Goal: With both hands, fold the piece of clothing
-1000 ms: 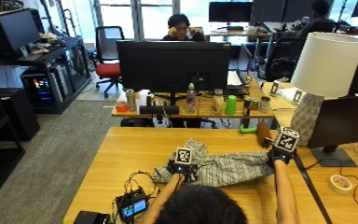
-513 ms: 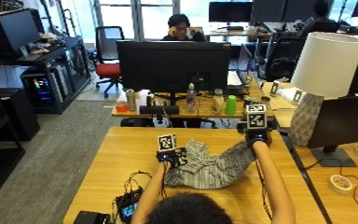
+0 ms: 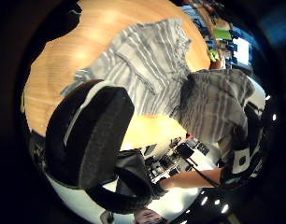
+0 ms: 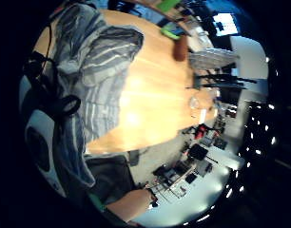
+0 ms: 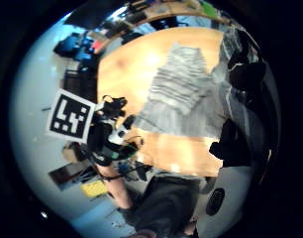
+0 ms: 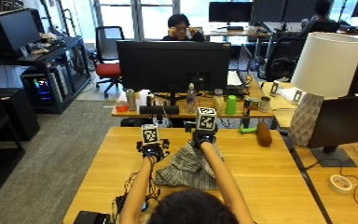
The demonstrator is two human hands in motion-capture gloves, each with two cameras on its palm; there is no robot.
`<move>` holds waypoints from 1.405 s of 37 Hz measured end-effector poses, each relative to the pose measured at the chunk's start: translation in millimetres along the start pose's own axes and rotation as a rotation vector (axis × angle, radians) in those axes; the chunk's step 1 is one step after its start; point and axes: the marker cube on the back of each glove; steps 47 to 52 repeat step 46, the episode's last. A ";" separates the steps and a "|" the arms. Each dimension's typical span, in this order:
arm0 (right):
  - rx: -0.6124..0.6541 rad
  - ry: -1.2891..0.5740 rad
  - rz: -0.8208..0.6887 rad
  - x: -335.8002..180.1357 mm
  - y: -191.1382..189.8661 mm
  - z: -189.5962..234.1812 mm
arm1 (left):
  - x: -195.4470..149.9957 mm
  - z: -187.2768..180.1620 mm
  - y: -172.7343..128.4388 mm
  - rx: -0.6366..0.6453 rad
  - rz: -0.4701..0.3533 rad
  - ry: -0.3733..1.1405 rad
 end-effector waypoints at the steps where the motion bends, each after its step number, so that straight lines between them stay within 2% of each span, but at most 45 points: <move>1: 0.059 -0.036 -0.046 -12.6 1.8 5.3 | -4.8 -2.0 1.9 -0.001 -0.004 -0.001; 3: 0.110 -0.100 -0.100 -32.2 -2.7 20.4 | -13.5 -5.0 5.9 -0.006 -0.009 -0.001; 8: 0.046 -0.275 -0.166 -68.6 -37.5 68.8 | -37.1 -9.8 10.6 0.013 -0.019 -0.007; 10: 0.032 -0.320 -0.205 -77.2 -49.5 81.4 | -45.8 -7.1 -2.7 0.020 -0.010 0.000; 13: 0.014 -0.336 -0.193 -78.6 -53.4 85.5 | -56.2 3.9 -41.4 0.004 0.004 0.032; 15: 0.041 -0.335 -0.208 -75.8 -47.7 76.9 | -61.0 5.2 -52.4 0.018 -0.003 0.051; 20: 0.180 -0.334 -0.259 -55.8 -23.7 30.4 | -63.4 2.9 -40.5 -0.063 -0.023 0.059; 22: 0.249 -0.318 -0.265 -43.2 -16.2 9.0 | -62.1 2.6 -44.2 -0.036 -0.025 0.055; 26: 0.346 -0.276 -0.317 -15.6 -23.6 -28.9 | -54.0 -1.3 -36.8 -0.081 -0.018 0.039; 30: 0.429 -0.229 -0.345 18.3 -10.2 -66.1 | -40.4 -13.9 -26.9 -0.070 -0.010 0.012; 32: 0.452 -0.211 -0.332 32.9 5.5 -78.8 | -34.2 -19.3 -31.5 -0.003 -0.011 -0.002; 34: 0.466 -0.202 -0.316 44.5 13.7 -86.1 | -28.6 -24.1 -36.0 0.065 -0.005 -0.014; 37: 0.486 -0.193 -0.284 62.3 12.9 -92.2 | -19.0 -30.4 -35.2 0.094 0.021 -0.034; 46: 0.462 -0.223 -0.184 99.3 -23.8 -83.5 | 5.3 -31.7 -46.8 0.072 0.075 -0.056; 52: 0.462 -0.223 -0.184 99.3 -23.8 -83.5 | 5.3 -31.7 -46.8 0.072 0.075 -0.056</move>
